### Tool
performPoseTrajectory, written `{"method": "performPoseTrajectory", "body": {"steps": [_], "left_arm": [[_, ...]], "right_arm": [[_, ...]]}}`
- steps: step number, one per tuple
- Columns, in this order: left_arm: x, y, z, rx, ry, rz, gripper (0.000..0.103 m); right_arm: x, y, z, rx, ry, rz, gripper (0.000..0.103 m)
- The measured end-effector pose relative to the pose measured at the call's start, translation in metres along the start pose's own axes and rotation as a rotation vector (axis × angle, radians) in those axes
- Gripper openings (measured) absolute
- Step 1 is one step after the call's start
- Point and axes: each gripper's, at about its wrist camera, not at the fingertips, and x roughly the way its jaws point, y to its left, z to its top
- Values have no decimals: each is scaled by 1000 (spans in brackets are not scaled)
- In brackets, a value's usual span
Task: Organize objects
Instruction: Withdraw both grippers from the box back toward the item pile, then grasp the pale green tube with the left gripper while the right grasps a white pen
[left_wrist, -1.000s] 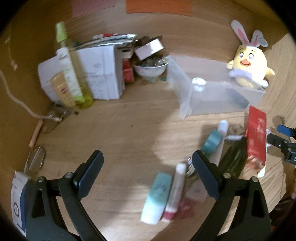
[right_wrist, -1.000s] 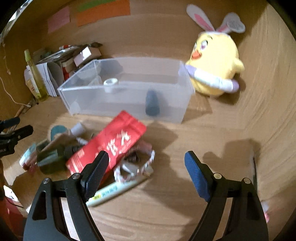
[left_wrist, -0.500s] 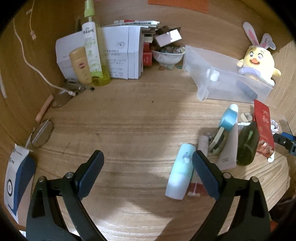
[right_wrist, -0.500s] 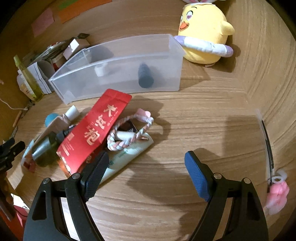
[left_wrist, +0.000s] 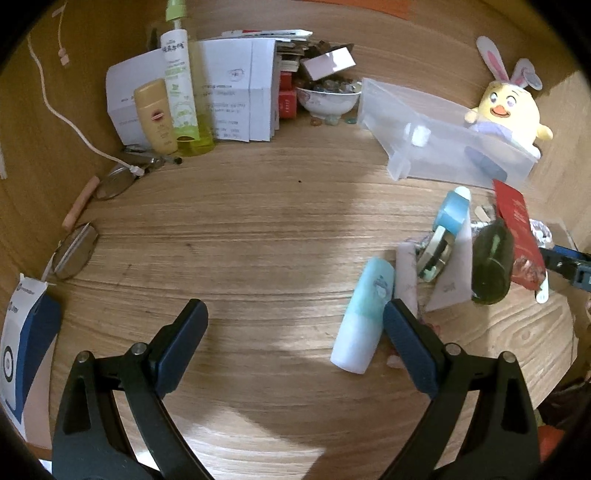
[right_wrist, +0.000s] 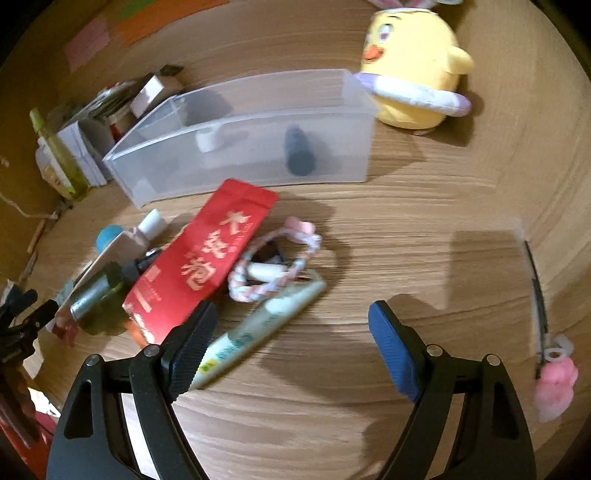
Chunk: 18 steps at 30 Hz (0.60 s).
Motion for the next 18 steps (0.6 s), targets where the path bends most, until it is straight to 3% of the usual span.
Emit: {"method": "performPoseTrajectory", "body": {"steps": [4, 7, 9, 15, 18], "left_arm": [[0, -1, -1, 10, -12, 4, 94], [4, -1, 2, 7, 4, -16, 68], [6, -5, 2, 31, -3, 5, 64], [7, -8, 4, 43, -20, -16, 45], [8, -10, 6, 49, -27, -20, 28]], "right_arm": [[4, 8, -5, -34, 6, -34, 82], [2, 5, -7, -36, 1, -44, 80], [0, 2, -9, -31, -2, -52, 79], [-5, -5, -14, -48, -16, -84, 58], [-6, -10, -14, -45, -26, -87, 48]]}}
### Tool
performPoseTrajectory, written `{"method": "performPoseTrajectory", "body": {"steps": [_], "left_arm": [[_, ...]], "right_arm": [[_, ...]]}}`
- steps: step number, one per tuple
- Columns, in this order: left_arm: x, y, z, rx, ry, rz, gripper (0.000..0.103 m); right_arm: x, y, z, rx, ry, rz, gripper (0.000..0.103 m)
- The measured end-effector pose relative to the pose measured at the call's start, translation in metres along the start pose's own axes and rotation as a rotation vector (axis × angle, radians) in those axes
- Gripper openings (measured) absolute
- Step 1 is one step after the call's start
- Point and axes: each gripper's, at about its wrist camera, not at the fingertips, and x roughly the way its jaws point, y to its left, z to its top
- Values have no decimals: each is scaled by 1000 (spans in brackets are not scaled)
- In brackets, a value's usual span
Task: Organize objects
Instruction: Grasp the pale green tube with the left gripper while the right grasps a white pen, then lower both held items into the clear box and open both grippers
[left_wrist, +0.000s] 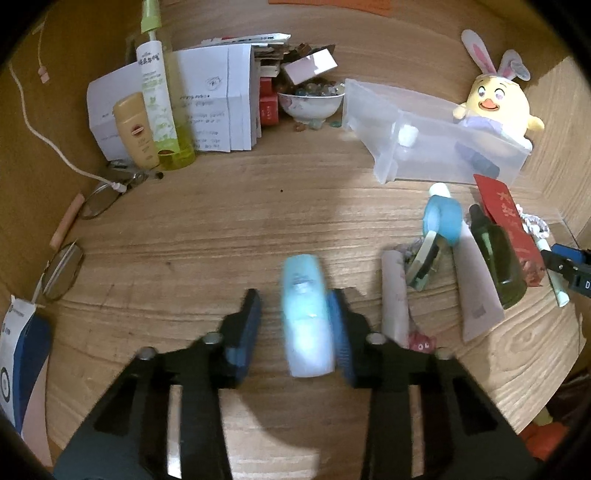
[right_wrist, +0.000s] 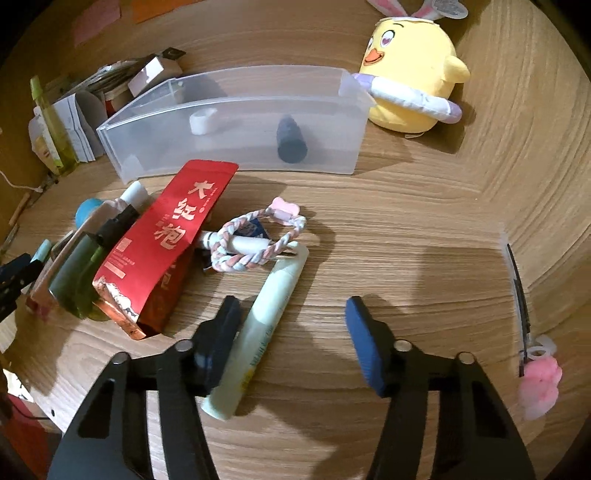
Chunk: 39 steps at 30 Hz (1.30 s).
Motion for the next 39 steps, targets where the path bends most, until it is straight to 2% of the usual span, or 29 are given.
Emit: {"method": "performPoseTrajectory", "body": {"steps": [1, 5, 7, 16, 28, 39], "left_arm": [[0, -1, 1, 3, -1, 1, 25], [-1, -4, 1, 13, 0, -1, 24], [-4, -4, 3, 5, -10, -13, 24], [-25, -14, 28, -6, -94, -31, 24], [-44, -46, 68, 24, -198, -84, 24], [-53, -65, 104, 16, -255, -129, 24]], "right_arm": [[0, -2, 0, 5, -4, -3, 42], [-2, -6, -1, 10, -12, -13, 18], [-2, -10, -1, 22, -18, -23, 14], [-10, -20, 6, 57, -56, -30, 14], [-39, -33, 35, 82, -192, -21, 14], [-64, -38, 67, 66, -318, -2, 14]]}}
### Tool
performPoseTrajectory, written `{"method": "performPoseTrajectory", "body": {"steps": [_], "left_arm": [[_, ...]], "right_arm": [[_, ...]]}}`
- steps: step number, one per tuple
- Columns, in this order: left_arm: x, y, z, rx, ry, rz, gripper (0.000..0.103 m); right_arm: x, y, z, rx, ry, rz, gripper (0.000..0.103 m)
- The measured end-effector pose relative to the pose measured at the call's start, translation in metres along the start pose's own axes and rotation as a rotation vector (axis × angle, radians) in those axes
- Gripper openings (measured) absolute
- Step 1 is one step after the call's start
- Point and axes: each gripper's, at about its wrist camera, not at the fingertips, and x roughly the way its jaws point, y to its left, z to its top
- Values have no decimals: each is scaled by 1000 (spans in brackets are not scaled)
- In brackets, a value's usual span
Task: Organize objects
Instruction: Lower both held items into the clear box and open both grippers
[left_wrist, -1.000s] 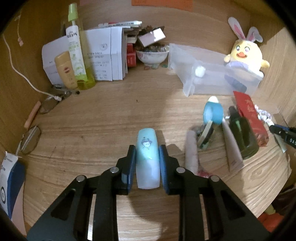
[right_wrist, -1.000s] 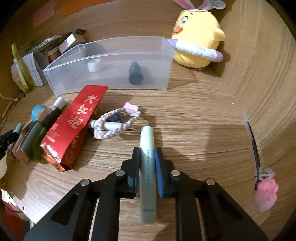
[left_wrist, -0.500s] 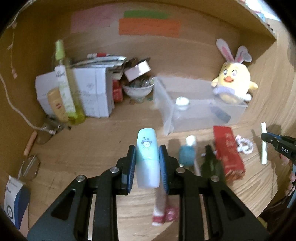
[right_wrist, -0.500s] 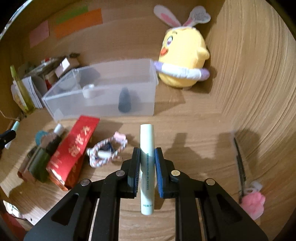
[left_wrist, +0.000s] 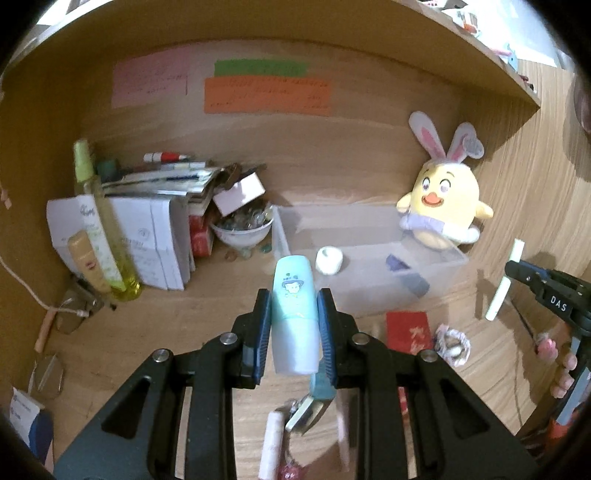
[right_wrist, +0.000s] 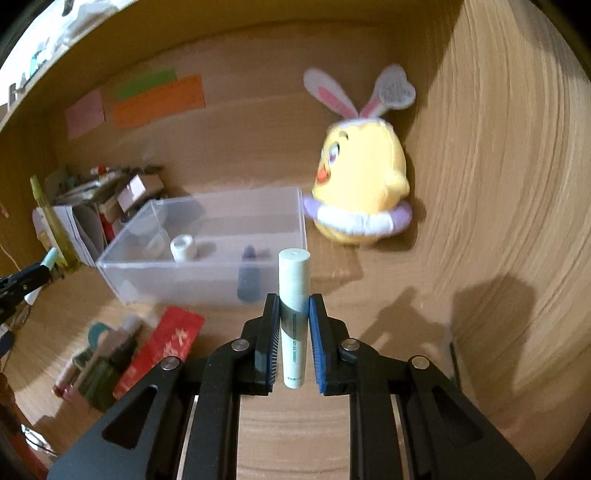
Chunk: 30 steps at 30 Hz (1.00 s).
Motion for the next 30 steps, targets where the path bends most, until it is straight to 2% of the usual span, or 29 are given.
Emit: {"method": "performPoseTrajectory", "body": {"steps": [7, 14, 23, 30], "left_arm": [[6, -11, 24, 9, -25, -16, 24], [16, -15, 47, 3, -31, -28, 24], [37, -20, 67, -10, -19, -46, 24], [78, -21, 72, -24, 64, -67, 24]], "right_arm": [[-2, 6, 32, -11, -85, 27, 14], [7, 15, 57, -37, -122, 55, 14], [28, 23, 80, -60, -127, 71, 14], [55, 27, 85, -92, -86, 46, 14]]}}
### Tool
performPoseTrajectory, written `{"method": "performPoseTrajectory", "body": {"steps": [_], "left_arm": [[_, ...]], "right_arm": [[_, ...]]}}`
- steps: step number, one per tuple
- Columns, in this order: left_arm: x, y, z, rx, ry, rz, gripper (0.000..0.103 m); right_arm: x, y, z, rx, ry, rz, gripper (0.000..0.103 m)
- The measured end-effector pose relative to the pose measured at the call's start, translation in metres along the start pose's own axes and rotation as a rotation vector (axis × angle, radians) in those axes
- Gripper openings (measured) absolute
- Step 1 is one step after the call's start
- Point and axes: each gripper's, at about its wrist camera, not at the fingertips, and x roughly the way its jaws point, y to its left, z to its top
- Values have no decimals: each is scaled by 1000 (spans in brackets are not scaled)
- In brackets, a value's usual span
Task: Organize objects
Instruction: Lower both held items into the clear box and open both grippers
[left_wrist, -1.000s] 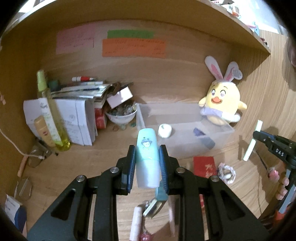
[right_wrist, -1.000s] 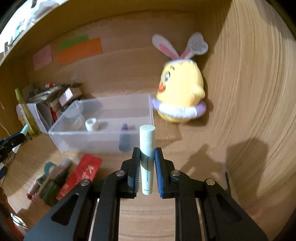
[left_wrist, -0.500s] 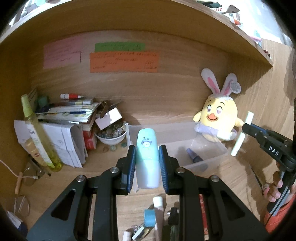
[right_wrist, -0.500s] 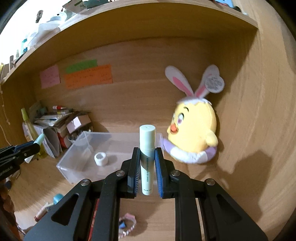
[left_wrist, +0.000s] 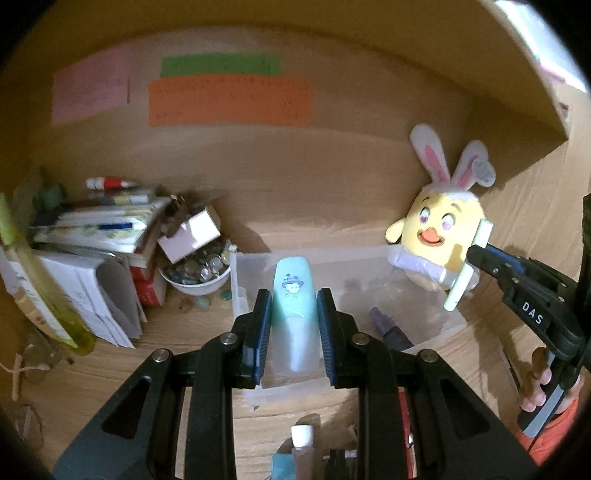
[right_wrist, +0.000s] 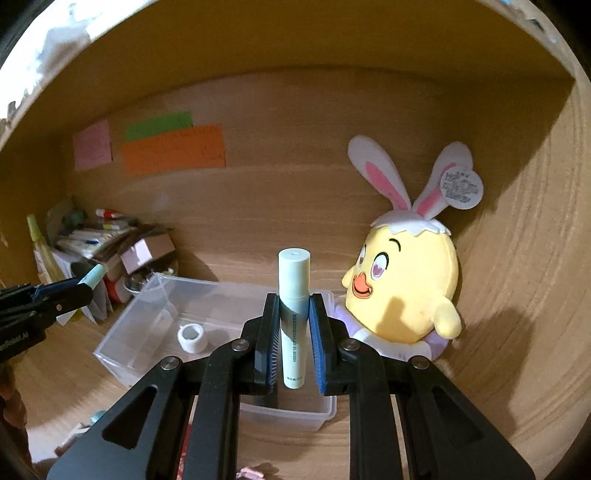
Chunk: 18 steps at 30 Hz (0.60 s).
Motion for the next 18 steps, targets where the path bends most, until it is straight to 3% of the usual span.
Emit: {"method": "performPoseTrajectory", "body": {"steps": [10, 18], "left_arm": [[51, 1, -7, 0, 102, 23, 24], [67, 6, -12, -6, 153, 21, 24]], "right_arm": [[43, 0, -10, -11, 95, 10, 14], [60, 6, -18, -50, 145, -17, 14]]}}
